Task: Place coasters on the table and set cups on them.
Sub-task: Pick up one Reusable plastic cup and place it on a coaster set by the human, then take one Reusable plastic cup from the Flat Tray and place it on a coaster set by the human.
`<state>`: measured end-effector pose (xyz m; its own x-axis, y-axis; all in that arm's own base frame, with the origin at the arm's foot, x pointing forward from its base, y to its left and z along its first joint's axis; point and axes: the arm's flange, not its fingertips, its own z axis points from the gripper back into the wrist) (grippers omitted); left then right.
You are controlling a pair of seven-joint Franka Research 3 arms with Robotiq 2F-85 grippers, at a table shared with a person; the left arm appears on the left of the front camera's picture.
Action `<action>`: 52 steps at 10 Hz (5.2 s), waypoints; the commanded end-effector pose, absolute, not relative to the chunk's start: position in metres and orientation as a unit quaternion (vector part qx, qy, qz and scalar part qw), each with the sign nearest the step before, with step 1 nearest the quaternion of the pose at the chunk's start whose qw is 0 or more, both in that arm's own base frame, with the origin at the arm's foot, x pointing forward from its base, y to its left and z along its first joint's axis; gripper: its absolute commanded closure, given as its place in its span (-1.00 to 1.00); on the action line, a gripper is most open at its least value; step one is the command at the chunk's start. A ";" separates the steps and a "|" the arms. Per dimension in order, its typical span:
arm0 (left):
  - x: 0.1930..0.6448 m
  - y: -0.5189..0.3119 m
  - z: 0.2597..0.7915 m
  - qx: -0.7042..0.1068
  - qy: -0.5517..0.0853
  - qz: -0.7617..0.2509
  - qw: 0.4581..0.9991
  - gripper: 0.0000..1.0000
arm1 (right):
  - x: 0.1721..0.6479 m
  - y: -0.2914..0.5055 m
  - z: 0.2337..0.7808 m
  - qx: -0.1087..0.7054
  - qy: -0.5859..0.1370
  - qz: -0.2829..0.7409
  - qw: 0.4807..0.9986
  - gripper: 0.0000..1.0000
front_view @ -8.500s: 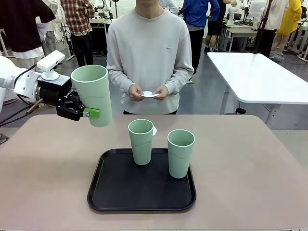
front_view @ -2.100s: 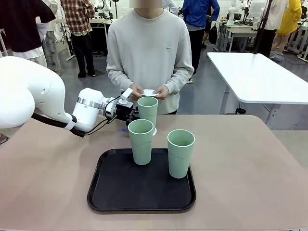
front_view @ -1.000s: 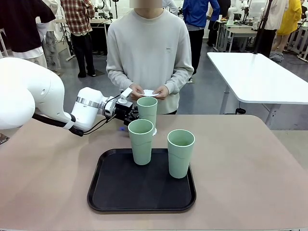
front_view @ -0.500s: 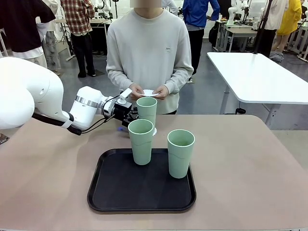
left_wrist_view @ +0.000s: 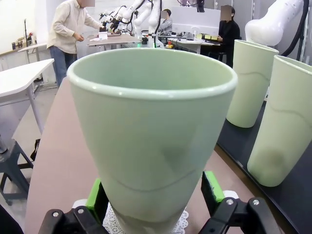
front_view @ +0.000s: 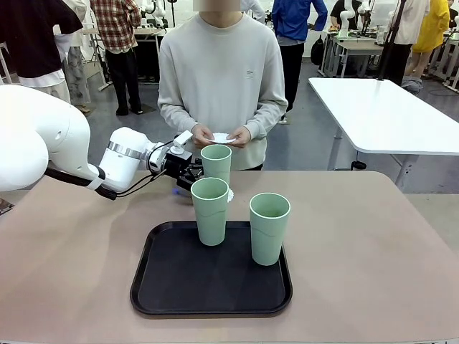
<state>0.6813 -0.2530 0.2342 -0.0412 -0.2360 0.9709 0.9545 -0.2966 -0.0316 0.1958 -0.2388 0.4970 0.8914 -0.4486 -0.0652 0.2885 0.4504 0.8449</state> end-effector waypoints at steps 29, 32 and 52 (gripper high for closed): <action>0.489 -0.146 0.513 -0.164 -0.157 -0.562 0.796 -1.00 | 0.196 -0.238 0.496 0.485 -0.087 -0.211 0.844 -1.00; 0.489 -0.146 0.513 -0.164 -0.157 -0.562 0.796 -1.00 | 0.196 -0.238 0.496 0.485 -0.087 -0.211 0.844 -1.00; 0.414 -0.007 0.466 -0.319 -0.048 -0.312 0.894 -1.00 | 0.196 -0.238 0.496 0.485 -0.087 -0.211 0.844 -1.00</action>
